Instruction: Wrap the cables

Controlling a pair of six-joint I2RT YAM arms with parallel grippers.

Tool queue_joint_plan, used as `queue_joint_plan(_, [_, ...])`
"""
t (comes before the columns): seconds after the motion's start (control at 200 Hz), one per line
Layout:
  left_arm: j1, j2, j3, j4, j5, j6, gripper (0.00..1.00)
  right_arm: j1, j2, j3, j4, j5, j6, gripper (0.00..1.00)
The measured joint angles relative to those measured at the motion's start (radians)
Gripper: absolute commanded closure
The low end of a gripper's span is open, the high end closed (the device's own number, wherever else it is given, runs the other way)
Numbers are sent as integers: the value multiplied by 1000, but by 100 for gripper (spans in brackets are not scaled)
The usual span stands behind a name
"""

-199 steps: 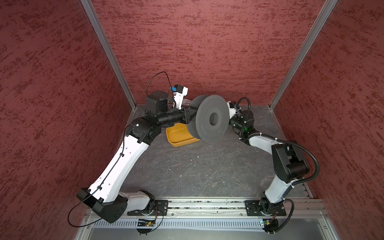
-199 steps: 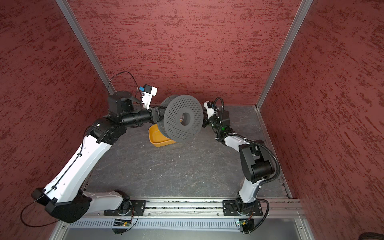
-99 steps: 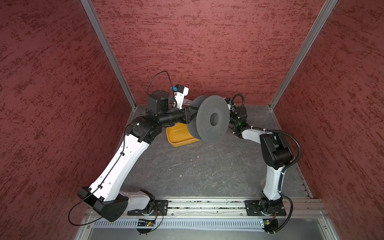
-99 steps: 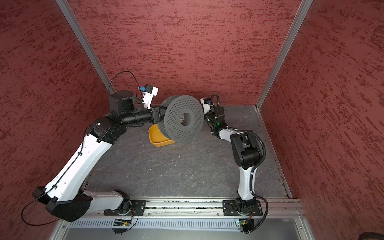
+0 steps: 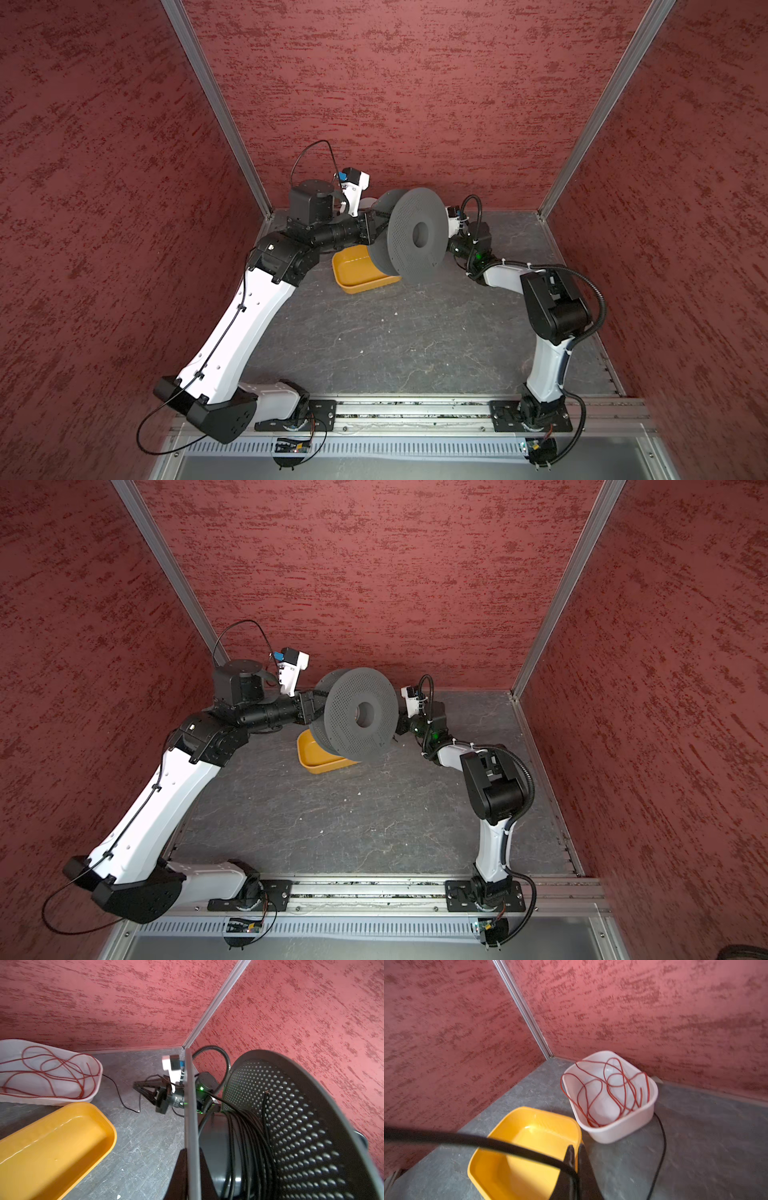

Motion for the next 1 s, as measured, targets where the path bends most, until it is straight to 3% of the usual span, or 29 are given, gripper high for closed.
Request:
queue_joint_plan(0.185, [61,11,0,-16,-112,-21,99,54,-149,-120,-133,164,-101,100])
queue_joint_plan(0.441, [67,61,-8,-22,-257,-48,100,188,-280,-232,-254,349,-241,100])
queue_joint_plan(0.721, [69,98,-32,8,-415,-51,100,394,-402,-324,-291,409,-377,100])
queue_joint_plan(1.002, [2,153,-43,13,-607,14,100,519,-431,-185,-427,402,-494,100])
